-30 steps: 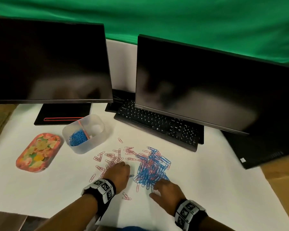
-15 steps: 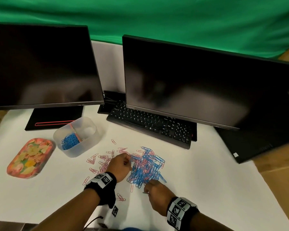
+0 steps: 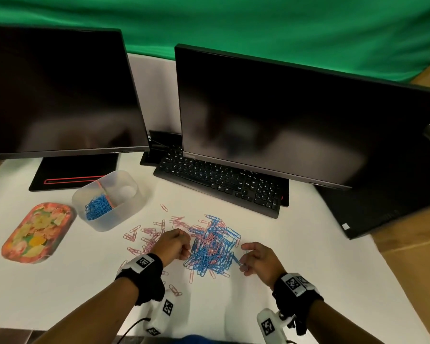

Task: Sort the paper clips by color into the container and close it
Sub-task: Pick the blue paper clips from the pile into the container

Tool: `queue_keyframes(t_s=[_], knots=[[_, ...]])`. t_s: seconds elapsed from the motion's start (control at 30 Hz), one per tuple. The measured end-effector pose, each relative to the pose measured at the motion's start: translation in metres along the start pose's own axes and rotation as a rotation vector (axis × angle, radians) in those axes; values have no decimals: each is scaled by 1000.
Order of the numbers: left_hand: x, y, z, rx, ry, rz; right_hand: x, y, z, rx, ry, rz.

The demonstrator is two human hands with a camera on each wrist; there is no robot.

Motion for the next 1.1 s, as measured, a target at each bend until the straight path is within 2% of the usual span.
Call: queue_keyframes(t_s=[0.07, 0.13, 0.17, 0.23, 0.3, 0.37, 0.47, 0.57, 0.83, 1.1], knots=[[-2, -2, -5, -157, -11, 20, -2, -2, -1, -89, 35, 3], [-4, -1, -8, -495, 5, 48, -6, -2, 4, -108, 74, 36], [-4, 1, -9, -671, 15, 53, -8, -2, 8, -38, 78, 68], [-2, 5, -13, -882, 6, 31, -10, 0, 11, 275, 52, 124], [-3, 7, -16, -973, -5, 10, -7, 7, 9, 594, 26, 139], [-4, 7, -16, -1007, 0, 12, -5, 14, 8, 763, -30, 134], [-2, 5, -13, -988, 12, 14, -6, 21, 3, 883, -53, 124], [-1, -1, -11, -833, 41, 5, -9, 23, 0, 875, -66, 120], [4, -17, -2, -480, 54, 22, -5, 20, -16, 497, -225, 158], [11, -16, 13, -231, 89, 18, -4, 33, -44, 138, -251, 17]])
Point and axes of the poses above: each hand's wrist, its own x-axis away from the middle knuckle, its own y-axis out of the palm, z = x × y, the point moved 2 cm from there along -x, towards the middle knuckle, and after that the axes turned 11 degrees about -z, right-handed, at the moved point
